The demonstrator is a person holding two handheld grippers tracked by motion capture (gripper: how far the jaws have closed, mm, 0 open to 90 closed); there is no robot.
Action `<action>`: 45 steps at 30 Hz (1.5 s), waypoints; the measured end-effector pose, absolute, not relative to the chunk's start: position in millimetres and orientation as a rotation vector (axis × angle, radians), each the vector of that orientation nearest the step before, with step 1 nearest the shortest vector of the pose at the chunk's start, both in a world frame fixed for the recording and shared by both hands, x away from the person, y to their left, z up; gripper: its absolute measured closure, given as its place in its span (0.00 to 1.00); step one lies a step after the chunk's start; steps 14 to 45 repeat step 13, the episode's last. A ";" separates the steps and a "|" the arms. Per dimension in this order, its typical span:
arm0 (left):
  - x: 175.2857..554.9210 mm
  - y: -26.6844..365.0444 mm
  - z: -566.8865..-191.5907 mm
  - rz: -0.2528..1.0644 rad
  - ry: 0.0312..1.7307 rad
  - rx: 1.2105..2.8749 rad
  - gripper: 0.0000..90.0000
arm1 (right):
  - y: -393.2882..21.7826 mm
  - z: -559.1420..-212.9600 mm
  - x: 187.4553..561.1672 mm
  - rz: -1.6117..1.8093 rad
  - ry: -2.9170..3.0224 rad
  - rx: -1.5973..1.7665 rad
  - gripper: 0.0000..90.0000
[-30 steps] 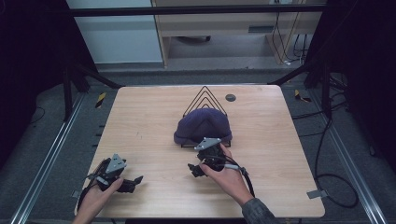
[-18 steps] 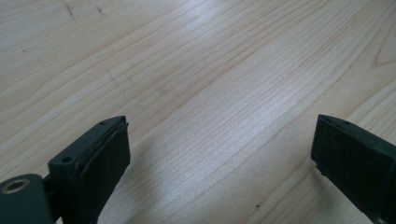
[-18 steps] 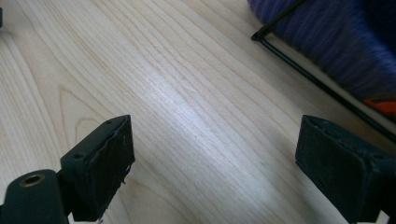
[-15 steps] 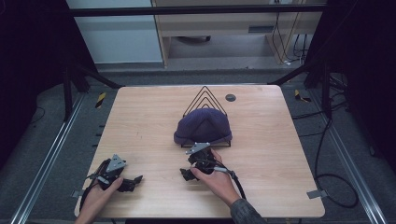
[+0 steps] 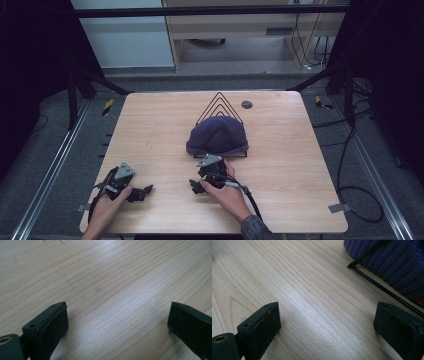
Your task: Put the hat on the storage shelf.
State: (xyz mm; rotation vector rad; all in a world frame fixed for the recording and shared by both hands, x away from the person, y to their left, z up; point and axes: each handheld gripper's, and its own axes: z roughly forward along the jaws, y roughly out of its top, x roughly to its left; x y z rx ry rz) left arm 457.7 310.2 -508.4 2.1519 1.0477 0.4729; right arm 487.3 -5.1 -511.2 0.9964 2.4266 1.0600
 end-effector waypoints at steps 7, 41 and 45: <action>459.4 309.6 -508.7 0.478 1.059 2.156 0.00 | -3.0 -511.5 483.9 1.046 2.405 1.022 0.08; 459.5 309.7 -508.6 0.481 1.067 2.153 0.00 | -2.2 -511.7 482.5 1.040 2.386 1.049 0.08; 459.5 309.7 -508.6 0.481 1.067 2.153 0.00 | -2.2 -511.7 482.5 1.040 2.386 1.049 0.08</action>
